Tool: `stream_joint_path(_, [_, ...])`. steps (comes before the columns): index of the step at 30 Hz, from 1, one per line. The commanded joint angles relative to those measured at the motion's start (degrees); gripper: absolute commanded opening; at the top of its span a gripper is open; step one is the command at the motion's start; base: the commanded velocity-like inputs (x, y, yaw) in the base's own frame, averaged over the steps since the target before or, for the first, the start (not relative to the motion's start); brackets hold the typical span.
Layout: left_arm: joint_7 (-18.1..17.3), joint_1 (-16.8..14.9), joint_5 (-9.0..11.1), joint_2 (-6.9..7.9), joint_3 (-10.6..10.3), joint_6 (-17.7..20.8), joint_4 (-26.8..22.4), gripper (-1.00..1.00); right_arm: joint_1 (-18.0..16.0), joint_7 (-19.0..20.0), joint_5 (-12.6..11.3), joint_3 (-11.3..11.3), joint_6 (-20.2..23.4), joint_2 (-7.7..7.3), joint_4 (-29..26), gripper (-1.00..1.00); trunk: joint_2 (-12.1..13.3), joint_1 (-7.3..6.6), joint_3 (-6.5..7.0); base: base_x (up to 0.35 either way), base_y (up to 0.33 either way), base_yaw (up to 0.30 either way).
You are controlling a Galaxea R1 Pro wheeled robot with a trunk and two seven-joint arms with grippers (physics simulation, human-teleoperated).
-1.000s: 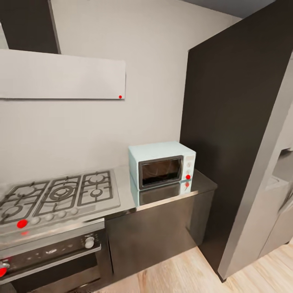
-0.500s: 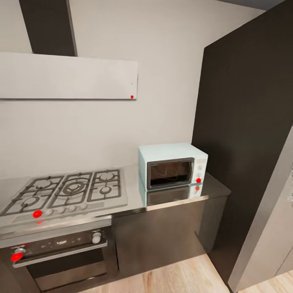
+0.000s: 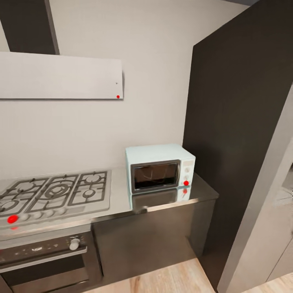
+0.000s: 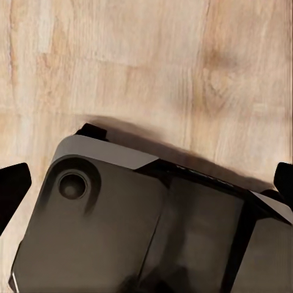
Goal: In the kitchen, take the popcorn bag from the countertop, put it into the microwave, and heat it until the popcorn is cooked so the cooked popcorn ends up inside the bag.
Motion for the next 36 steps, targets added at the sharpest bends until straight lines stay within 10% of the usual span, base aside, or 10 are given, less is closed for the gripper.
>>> stream_joint_path(1, [0.25,-0.04,0.37,-0.03,-0.48,-0.15,0.02,1.00,-0.06,0.15,0.23,0.04,-0.14,0.04,0.11,1.00,-0.09,0.03,-0.10,0.107,-0.322,0.000])
stream_joint_path(36, [0.25,-0.04,0.46,0.32,-0.42,-0.42,0.02,1.00,-0.09,0.13,0.18,0.15,-0.07,-0.02,0.07,1.00,-0.09,0.03,-0.96,0.108,-0.312,0.179])
